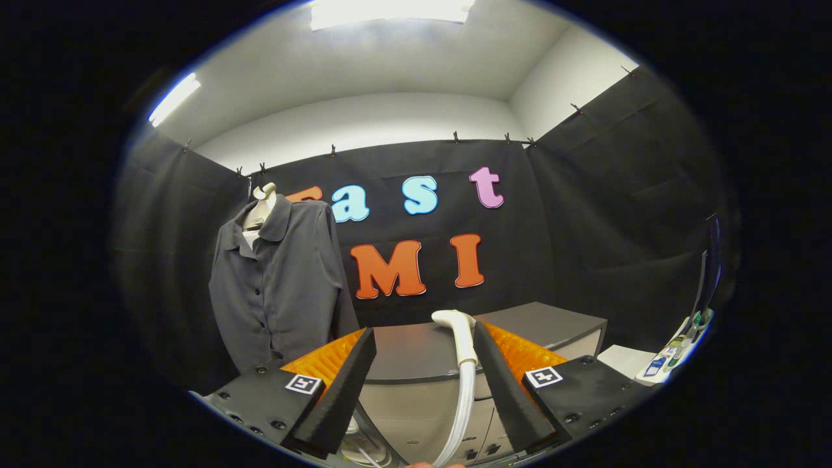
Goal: Iron the clothes twice with a garment steamer, once on the left side and once on the right side.
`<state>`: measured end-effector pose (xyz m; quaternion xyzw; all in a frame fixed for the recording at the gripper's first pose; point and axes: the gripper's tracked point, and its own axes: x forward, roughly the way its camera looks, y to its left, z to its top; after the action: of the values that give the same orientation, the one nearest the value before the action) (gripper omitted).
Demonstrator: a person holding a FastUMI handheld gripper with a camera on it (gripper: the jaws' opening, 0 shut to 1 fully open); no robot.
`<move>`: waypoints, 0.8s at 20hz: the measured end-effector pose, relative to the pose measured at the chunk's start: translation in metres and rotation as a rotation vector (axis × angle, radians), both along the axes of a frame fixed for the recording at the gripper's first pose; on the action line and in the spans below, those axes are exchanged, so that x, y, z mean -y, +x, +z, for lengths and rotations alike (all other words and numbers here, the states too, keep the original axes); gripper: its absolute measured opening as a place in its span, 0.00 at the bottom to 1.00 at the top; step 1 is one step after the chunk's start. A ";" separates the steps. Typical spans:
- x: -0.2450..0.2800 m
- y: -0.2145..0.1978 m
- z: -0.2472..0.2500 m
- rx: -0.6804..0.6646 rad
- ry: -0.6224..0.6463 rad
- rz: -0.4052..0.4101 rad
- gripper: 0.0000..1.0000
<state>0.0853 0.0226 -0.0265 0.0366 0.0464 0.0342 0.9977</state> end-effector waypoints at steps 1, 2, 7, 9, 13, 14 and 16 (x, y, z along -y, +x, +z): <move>0.002 0.008 0.000 0.005 -0.005 0.002 0.98; 0.005 0.017 0.003 0.010 -0.007 -0.004 0.98; 0.025 0.087 -0.004 -0.069 -0.029 -0.008 0.98; 0.025 0.119 -0.008 -0.114 -0.007 0.013 0.98; 0.041 0.178 -0.041 -0.238 -0.025 0.018 0.98; 0.043 0.194 -0.052 -0.273 -0.026 0.013 0.98; 0.050 0.222 -0.086 -0.362 -0.034 0.014 0.98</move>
<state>0.3075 -0.0270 -0.1129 0.0247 0.2259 0.0331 0.9733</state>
